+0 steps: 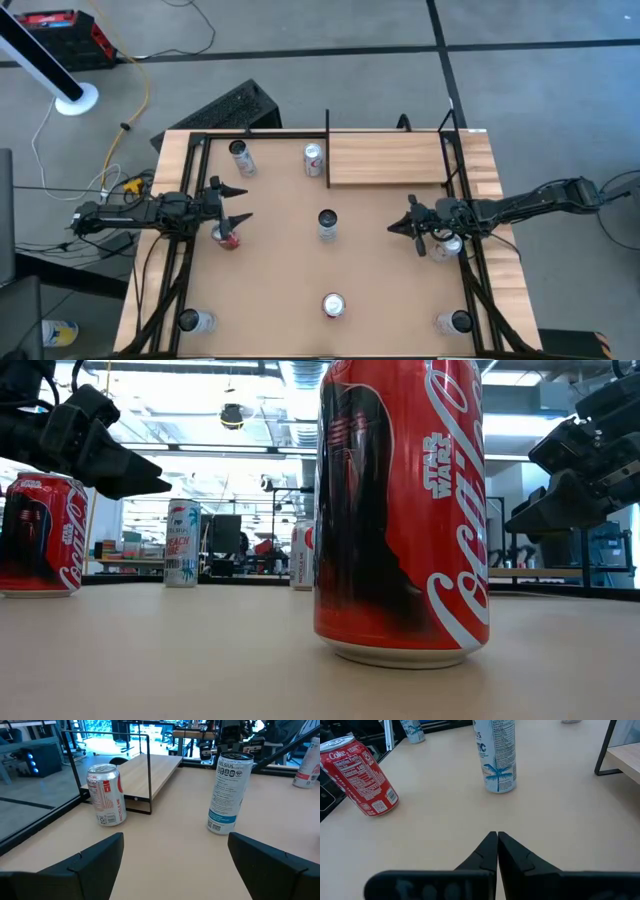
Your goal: Place canned beverage on shelf
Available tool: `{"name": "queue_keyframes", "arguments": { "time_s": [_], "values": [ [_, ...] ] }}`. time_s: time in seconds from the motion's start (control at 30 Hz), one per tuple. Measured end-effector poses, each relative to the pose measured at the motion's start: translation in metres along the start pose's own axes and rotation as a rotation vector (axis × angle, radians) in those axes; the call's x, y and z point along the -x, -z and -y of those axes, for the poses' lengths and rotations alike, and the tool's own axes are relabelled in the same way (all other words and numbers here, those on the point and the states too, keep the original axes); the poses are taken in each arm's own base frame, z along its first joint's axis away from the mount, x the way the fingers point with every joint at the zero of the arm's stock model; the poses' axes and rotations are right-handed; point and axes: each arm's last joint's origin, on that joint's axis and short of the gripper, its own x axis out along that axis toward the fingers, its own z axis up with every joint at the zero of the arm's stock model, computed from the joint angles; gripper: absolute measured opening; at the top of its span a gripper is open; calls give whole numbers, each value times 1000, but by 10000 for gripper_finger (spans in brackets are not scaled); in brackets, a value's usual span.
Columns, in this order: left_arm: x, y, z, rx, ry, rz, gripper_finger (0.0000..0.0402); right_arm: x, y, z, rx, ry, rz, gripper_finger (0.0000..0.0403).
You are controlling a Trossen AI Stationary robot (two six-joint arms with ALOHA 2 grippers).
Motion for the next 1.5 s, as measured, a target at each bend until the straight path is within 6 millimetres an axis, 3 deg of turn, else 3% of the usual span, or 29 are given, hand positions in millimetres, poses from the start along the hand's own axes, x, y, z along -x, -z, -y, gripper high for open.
{"name": "queue_keyframes", "arguments": {
  "time_s": [1.07,1.2,1.33,1.5],
  "values": [
    [0,0,0,5,0,0,343,0,0,0,0,0,0,37],
    [0,0,0,81,0,0,343,0,0,0,0,0,0,37],
    [0,0,0,275,1,0,343,0,-1,0,0,-1,6,37],
    [0,0,0,390,-7,3,343,1,-15,-3,23,-11,120,37]
  ]
}}
